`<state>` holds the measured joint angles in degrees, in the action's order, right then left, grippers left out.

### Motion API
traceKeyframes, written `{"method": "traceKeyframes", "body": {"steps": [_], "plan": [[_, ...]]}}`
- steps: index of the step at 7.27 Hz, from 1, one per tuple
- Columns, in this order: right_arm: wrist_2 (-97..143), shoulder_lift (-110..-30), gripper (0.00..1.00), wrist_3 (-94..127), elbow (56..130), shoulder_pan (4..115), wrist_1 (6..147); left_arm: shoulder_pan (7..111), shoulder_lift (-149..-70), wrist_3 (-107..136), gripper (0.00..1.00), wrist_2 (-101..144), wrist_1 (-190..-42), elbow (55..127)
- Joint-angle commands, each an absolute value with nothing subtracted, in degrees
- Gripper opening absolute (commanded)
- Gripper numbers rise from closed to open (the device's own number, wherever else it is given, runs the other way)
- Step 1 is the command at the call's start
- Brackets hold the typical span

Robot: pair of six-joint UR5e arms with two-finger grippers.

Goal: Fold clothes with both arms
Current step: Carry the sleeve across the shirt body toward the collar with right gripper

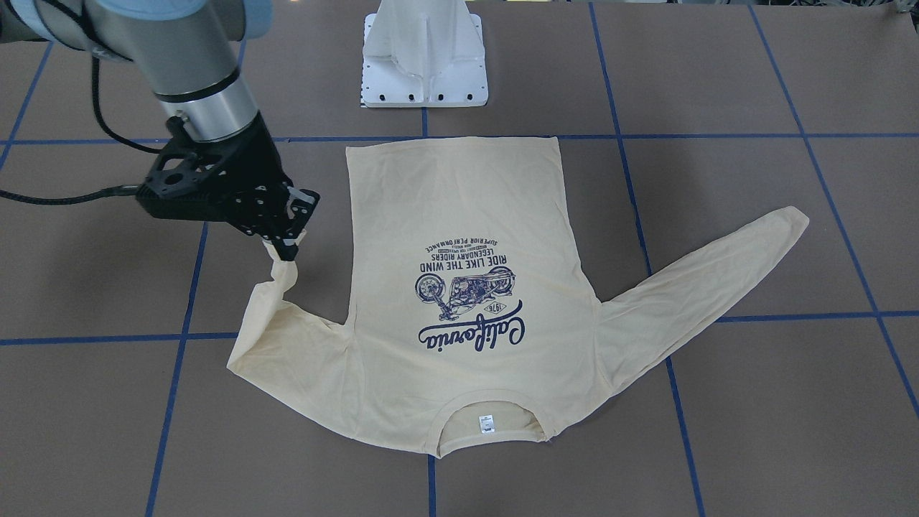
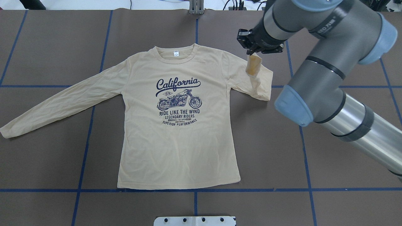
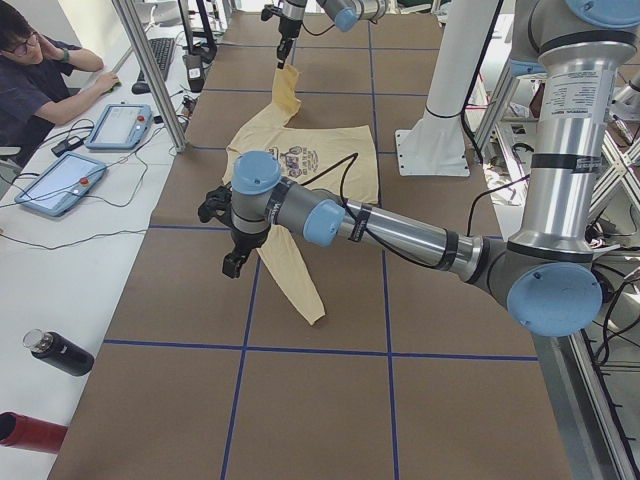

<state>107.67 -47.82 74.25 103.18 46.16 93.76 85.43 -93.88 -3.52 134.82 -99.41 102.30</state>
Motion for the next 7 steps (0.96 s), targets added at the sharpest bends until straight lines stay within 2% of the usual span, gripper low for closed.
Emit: {"method": "traceKeyframes", "body": {"steps": [1,4,6,7], "plan": [[100.49,-32.17,0.00,80.75,88.86,41.07,93.96,85.43,-93.87,-3.60,1.00,134.82,-99.40,101.96],[91.11,-11.83,0.00,85.68,65.99,33.35,93.26,85.34,-93.87,-3.52,1.00,134.82,-101.77,99.33],[85.71,-7.84,0.00,87.36,56.47,28.49,86.96,85.34,-93.87,-3.52,1.00,134.91,-102.74,98.61],[85.78,-5.39,0.25,90.06,52.16,28.48,85.27,85.34,-93.87,-3.43,1.00,134.91,-102.74,98.61]]}}
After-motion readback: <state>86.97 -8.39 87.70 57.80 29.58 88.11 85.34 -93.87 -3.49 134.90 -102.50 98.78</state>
